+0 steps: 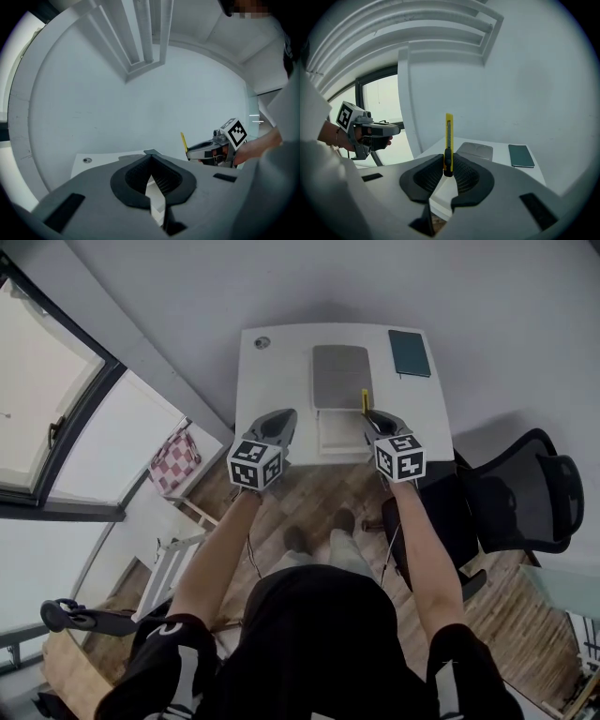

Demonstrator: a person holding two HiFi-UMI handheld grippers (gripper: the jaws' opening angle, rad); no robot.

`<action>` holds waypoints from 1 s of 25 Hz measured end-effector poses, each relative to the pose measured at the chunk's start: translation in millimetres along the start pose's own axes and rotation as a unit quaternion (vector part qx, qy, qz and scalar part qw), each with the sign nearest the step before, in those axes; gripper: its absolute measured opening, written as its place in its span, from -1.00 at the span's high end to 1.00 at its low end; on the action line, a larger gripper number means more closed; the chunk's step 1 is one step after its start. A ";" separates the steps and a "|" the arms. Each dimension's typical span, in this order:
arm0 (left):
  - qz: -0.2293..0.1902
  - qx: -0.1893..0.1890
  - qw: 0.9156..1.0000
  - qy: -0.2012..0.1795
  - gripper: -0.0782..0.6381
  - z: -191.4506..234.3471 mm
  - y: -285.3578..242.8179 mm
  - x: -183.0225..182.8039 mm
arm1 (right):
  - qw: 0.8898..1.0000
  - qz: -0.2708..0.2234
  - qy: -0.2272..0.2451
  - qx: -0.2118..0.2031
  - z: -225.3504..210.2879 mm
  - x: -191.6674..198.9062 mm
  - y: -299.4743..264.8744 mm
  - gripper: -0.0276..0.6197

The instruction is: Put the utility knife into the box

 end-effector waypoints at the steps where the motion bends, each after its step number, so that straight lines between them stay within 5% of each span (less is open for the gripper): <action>1: -0.002 -0.007 1.000 0.002 0.71 1.1 -3.5 -1.4 | 1.000 0.000 0.001 -0.005 -5.9 -2.6 -3.5 0.68; 13: -0.017 -0.058 0.998 -0.003 0.71 -2.3 -49.7 -12.8 | 0.998 0.005 0.008 -0.058 -58.6 -14.1 -38.8 0.68; 25: 0.000 -0.098 0.995 0.006 0.71 -7.2 -52.4 8.9 | 0.992 0.060 0.010 -0.111 -69.9 20.4 -66.5 0.67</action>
Point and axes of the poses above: the fingertips, and each gripper's own axes: y backward along the fingers, z to its left, x out of its underside, the point moved 10 cm from there along y, backward along the fingers, and after that the axes turned 13 degrees about -z, right-handed, at the moved point
